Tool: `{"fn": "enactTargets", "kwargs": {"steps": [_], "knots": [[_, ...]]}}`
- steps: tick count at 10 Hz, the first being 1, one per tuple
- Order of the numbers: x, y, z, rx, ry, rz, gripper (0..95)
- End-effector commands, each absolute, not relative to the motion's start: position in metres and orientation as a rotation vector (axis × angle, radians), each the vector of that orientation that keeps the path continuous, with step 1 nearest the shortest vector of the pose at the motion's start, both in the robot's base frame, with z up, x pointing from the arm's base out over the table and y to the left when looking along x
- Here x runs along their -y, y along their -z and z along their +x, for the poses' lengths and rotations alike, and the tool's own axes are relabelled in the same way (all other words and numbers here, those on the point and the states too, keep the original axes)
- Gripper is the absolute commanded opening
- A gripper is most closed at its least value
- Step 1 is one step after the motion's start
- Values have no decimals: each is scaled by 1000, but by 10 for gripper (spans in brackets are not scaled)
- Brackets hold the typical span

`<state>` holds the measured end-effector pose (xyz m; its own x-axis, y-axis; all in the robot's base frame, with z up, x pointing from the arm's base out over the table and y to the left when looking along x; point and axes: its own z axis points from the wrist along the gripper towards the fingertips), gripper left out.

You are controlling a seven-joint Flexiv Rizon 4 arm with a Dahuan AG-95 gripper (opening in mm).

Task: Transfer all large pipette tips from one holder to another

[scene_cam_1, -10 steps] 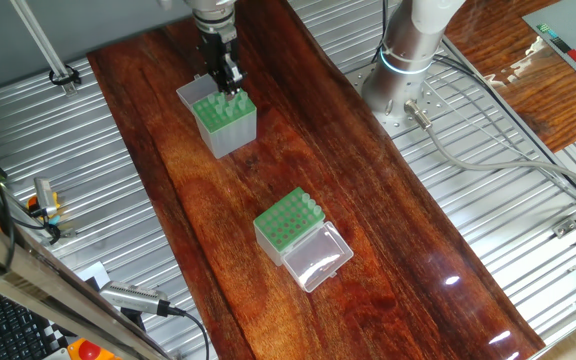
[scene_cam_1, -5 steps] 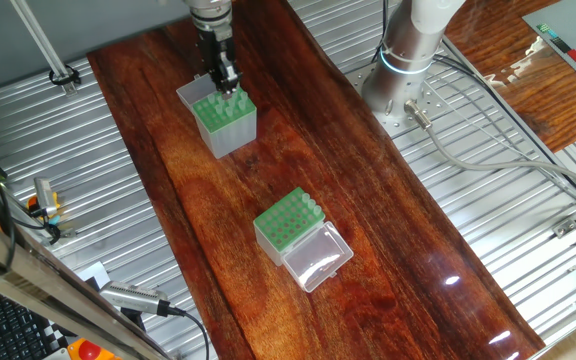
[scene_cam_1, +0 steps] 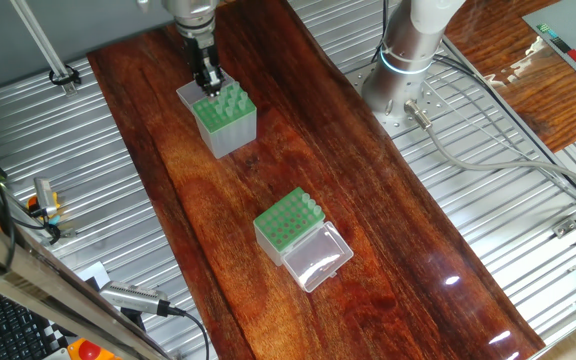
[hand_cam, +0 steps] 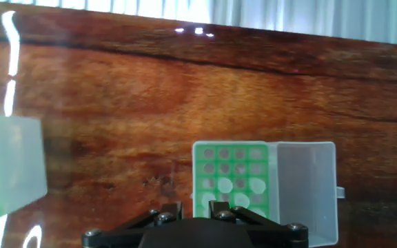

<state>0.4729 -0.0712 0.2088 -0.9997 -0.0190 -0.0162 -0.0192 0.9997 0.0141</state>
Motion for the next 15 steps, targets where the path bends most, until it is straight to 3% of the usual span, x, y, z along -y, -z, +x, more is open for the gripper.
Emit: {"fn": "enactTargets", "kwargs": {"steps": [1,15], "knots": [[71,-209,473,-3126,-32,-36,190],[71,-169,469,-3112,-32,-2,190]]}}
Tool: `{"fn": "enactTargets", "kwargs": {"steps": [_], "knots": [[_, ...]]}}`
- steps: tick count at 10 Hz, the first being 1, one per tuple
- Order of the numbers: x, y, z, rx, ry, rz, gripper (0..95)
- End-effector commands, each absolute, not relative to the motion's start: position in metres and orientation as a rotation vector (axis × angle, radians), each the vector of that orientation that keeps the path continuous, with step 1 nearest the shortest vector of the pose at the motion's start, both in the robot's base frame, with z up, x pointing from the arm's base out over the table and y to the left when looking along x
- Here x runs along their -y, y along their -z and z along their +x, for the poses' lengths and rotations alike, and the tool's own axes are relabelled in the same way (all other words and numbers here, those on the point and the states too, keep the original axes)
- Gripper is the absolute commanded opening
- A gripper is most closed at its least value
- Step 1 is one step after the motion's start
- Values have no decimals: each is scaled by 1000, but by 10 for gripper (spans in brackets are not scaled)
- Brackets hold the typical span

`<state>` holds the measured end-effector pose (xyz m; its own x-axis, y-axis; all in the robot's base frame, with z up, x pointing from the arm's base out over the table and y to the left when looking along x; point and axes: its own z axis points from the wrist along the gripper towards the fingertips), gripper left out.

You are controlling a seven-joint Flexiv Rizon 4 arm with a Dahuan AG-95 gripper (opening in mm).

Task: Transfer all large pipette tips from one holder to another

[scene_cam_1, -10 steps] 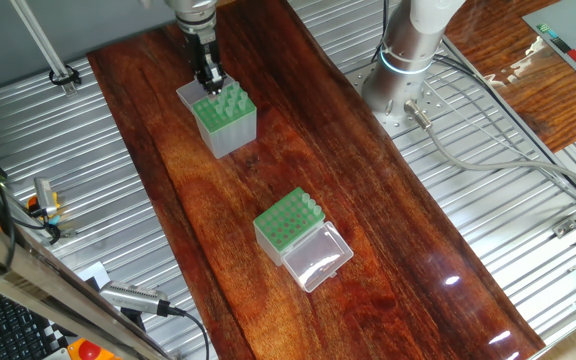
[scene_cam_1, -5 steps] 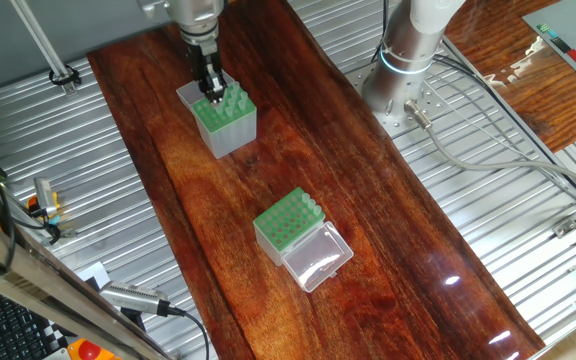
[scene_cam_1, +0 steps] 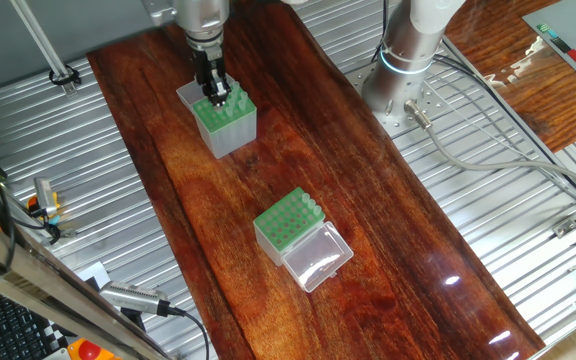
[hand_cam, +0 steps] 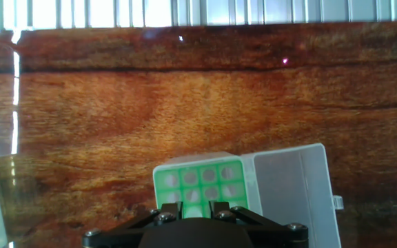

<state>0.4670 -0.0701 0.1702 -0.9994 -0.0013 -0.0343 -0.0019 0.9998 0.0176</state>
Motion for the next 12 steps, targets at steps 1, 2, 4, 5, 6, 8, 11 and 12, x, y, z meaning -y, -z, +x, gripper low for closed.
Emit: {"fn": "enactTargets", "kwargs": {"steps": [1,2,4,5,6,8,11,12], "knots": [[71,-169,469,-3114,-34,-3,190],[71,-169,469,-3114,-34,-8,190],[71,-169,469,-3114,-35,-13,190],[70,-168,469,-3114,-34,-8,190],[65,-165,471,-3113,-33,5,190],[61,-162,472,-3115,-29,14,190],[63,-160,472,-3116,-19,10,190],[65,-160,472,-3118,-20,7,190]]}}
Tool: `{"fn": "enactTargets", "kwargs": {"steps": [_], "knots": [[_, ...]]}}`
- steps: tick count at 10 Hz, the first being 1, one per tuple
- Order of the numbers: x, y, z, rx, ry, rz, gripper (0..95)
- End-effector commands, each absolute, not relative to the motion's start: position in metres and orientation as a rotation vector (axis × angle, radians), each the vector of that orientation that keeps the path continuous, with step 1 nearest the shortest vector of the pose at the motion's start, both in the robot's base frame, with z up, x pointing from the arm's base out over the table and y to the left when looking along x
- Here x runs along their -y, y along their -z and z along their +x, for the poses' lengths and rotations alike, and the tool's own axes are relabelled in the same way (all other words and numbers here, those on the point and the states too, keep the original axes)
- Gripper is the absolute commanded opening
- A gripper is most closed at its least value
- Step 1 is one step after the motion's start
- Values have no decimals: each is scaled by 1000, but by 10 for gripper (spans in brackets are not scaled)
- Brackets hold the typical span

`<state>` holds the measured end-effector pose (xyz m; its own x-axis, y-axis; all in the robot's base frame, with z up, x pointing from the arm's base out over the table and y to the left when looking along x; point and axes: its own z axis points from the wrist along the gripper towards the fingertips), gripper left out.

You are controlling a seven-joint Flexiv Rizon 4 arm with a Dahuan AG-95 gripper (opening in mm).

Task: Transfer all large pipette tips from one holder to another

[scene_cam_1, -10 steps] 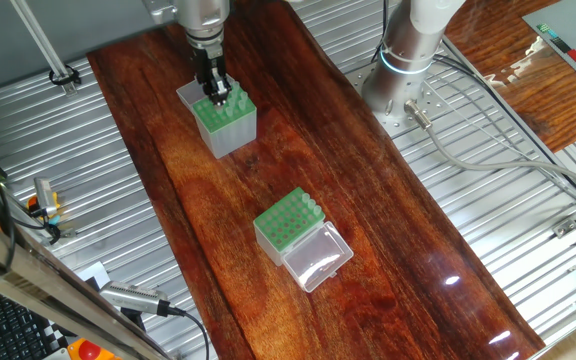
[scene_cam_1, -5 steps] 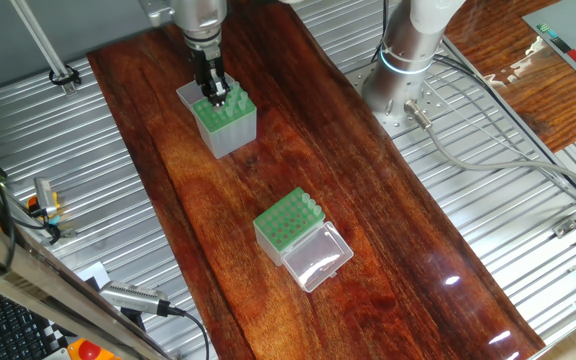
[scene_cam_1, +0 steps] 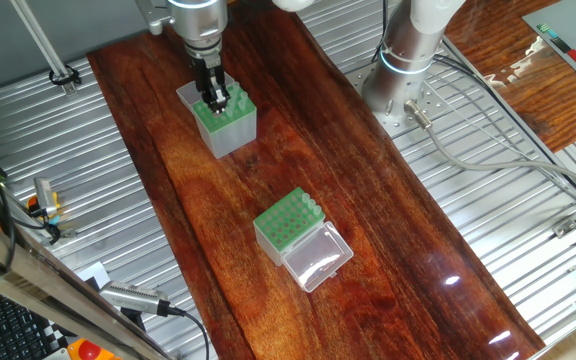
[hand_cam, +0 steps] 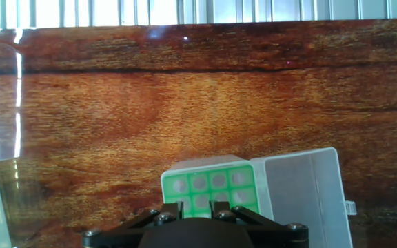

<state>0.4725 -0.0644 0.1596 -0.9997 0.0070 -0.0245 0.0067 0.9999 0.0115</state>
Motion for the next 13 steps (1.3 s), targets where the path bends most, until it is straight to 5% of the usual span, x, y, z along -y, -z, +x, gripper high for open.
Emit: {"fn": "enactTargets", "kwargs": {"steps": [1,13], "knots": [[68,-159,472,-3118,-23,1,190],[70,-150,466,-3119,-25,-12,190]]}}
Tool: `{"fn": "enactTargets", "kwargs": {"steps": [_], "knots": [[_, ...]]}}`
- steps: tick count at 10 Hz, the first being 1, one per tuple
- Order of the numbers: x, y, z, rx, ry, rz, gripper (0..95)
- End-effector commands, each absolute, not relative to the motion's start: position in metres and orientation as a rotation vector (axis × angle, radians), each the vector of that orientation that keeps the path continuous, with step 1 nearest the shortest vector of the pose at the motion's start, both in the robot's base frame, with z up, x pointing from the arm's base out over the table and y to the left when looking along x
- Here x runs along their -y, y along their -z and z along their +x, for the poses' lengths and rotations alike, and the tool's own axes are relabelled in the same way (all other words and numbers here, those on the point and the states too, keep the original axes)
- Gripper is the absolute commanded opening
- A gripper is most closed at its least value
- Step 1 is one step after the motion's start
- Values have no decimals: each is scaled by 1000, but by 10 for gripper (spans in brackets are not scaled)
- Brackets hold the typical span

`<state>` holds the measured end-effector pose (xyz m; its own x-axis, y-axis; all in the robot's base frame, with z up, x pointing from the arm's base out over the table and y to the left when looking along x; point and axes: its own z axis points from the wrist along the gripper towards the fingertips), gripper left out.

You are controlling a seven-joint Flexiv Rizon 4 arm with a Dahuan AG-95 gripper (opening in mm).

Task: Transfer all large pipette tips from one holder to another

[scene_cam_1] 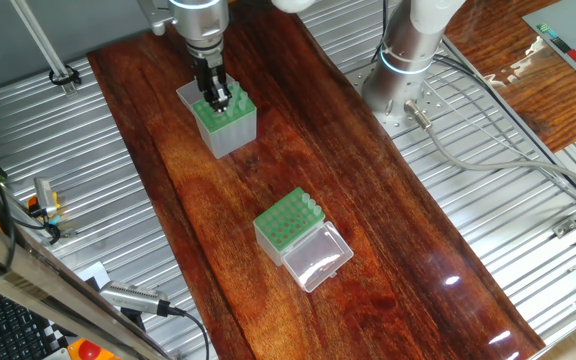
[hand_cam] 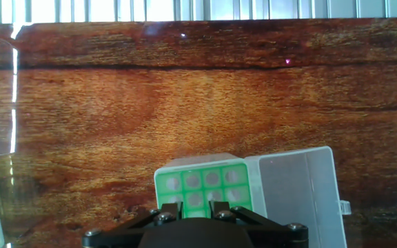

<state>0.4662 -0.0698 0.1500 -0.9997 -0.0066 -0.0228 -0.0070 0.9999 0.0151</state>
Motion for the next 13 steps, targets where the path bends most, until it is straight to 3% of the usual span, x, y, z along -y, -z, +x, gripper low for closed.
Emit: {"fn": "enactTargets", "kwargs": {"steps": [1,3,4,13], "knots": [[70,-149,465,-3119,-25,-13,190],[70,-149,465,-3119,-26,-16,190],[70,-149,465,-3119,-28,-19,0],[68,-170,465,-3119,-30,-47,0]]}}
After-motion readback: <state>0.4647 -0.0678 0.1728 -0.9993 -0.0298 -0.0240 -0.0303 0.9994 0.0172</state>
